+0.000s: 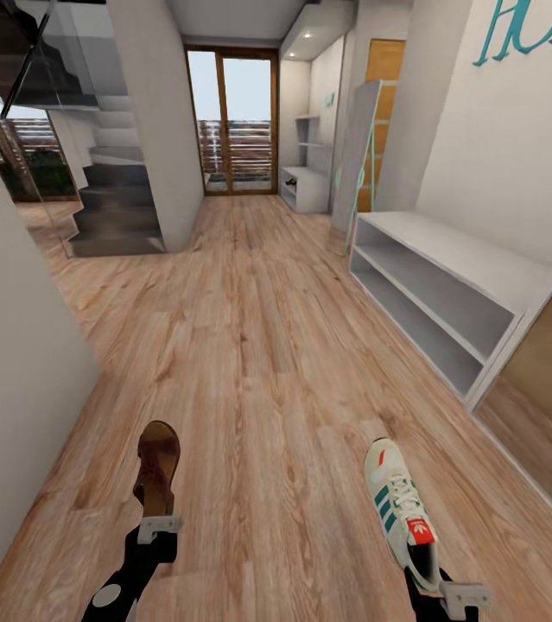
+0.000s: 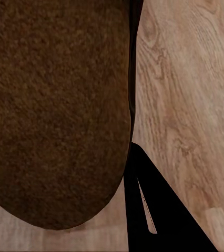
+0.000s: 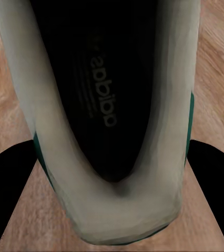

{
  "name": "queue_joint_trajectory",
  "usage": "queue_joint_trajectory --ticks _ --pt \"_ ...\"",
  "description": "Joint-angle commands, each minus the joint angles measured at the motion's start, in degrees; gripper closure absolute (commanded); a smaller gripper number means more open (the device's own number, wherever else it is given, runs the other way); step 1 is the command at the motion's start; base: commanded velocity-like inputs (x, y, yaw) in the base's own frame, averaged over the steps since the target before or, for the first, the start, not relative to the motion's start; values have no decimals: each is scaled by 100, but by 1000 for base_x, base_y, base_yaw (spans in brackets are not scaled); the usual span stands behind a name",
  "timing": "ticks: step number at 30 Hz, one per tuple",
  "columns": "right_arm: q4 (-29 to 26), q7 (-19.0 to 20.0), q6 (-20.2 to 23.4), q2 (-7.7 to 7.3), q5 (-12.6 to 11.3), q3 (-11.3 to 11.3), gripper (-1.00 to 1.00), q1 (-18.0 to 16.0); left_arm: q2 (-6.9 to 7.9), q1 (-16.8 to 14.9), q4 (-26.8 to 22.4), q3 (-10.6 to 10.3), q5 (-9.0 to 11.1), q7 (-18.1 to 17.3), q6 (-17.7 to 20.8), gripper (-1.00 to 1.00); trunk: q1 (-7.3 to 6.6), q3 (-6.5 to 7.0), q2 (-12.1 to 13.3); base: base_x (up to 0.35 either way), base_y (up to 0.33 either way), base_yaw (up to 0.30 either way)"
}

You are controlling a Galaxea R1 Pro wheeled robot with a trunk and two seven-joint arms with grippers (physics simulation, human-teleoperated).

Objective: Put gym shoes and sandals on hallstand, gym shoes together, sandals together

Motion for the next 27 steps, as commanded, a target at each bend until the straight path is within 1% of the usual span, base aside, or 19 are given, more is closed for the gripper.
queue_joint_trajectory --ticks 1,18,22,27 --pt "6 41 -20 4 37 -50 100 -6 -8 -6 -4 49 -63 -45 -23 100 2 -4 -2 338 0 0" --pt "3 27 -34 28 25 -50 100 -6 -13 -6 81 49 -63 -37 -26 100 2 -8 -2 338 0 9" --pt "4 25 -36 23 25 -50 100 -6 -13 -6 115 49 -63 -39 -28 100 2 -12 -2 338 0 150" --pt "5 25 -36 16 25 -55 100 -6 -9 -6 139 53 -63 -43 -34 100 2 -13 -2 338 0 255"
